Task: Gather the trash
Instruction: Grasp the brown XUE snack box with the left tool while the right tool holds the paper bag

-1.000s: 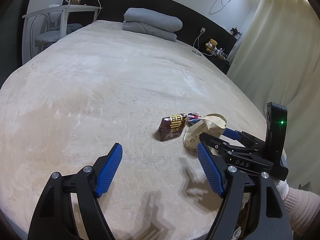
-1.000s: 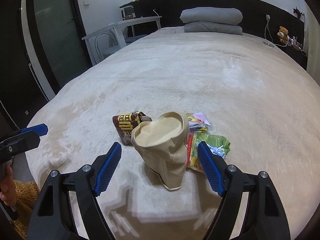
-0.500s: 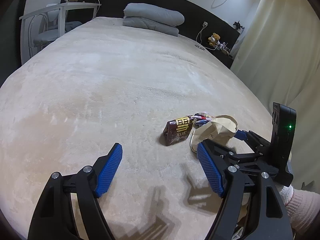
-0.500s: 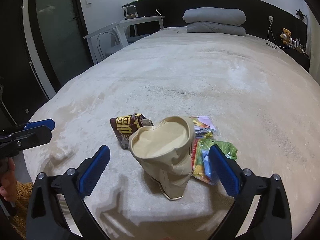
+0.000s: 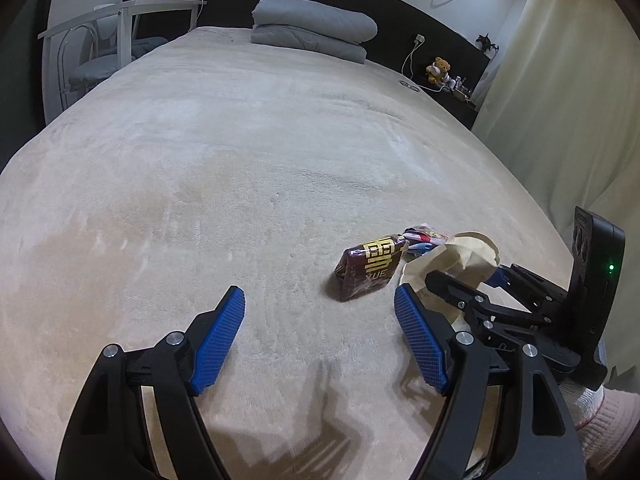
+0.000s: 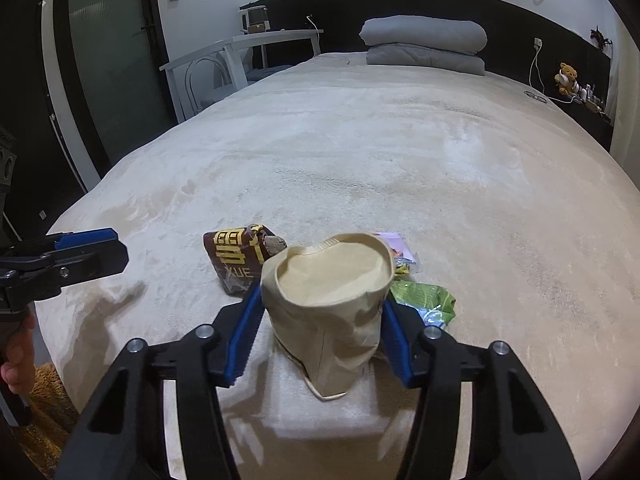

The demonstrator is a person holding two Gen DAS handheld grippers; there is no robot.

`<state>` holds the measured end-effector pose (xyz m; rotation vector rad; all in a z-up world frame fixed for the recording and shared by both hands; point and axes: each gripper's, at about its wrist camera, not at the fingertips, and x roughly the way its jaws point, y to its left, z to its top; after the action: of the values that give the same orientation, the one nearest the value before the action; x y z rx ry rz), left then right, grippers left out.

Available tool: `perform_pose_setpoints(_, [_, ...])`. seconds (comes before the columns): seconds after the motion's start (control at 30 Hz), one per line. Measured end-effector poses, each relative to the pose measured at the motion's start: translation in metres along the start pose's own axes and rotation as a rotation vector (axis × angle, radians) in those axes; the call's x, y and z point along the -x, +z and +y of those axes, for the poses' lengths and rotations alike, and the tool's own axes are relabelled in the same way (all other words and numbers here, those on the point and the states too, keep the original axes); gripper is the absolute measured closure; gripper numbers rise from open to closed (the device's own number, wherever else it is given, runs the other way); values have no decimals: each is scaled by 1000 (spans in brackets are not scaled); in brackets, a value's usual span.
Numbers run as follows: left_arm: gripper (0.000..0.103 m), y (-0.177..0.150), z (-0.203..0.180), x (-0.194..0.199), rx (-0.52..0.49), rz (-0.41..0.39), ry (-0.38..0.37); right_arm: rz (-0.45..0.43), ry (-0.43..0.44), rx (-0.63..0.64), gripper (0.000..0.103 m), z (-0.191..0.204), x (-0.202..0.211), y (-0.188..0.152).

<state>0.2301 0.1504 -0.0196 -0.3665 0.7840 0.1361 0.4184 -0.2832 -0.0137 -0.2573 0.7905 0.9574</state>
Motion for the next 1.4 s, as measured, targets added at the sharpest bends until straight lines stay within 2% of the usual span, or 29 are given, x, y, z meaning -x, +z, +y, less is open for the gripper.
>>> perform_pose_setpoints(0.17, [27,3,-1,-11,5,18,-6,-20,25,-9,49,-3,14,1])
perform_pose_setpoints(0.33, [27,5,-15,-20,-39,17,-22,-40,50,-27,49,-10,36,-3])
perform_pose_setpoints(0.43, [20,5,-22,-29,-49,28,-17,-57,57,-33,49,-15,53,-7])
perform_pose_setpoints(0.7, [20,12,-36,-51,-47,41,-24,-75,60,-60,49,-26,84,-18])
perform_pose_setpoints(0.97, [19,17,-50,-82,-53,62,3,-77,48,-90,49,-37,98,-23])
perform_pose_setpoints(1.23, [20,20,-48,-100,13,61,94,-62,29,-110,49,-43,101,-28])
perform_pose_setpoints(1.3, [21,21,-47,-100,23,50,98,-58,28,-112,49,-42,101,-28])
perform_pose_setpoints(1.37, [40,20,-49,-98,13,48,98,-60,26,-112,49,-42,102,-29])
perform_pose_setpoints(1.4, [43,20,-50,-97,3,46,96,-63,25,-112,49,-42,103,-29])
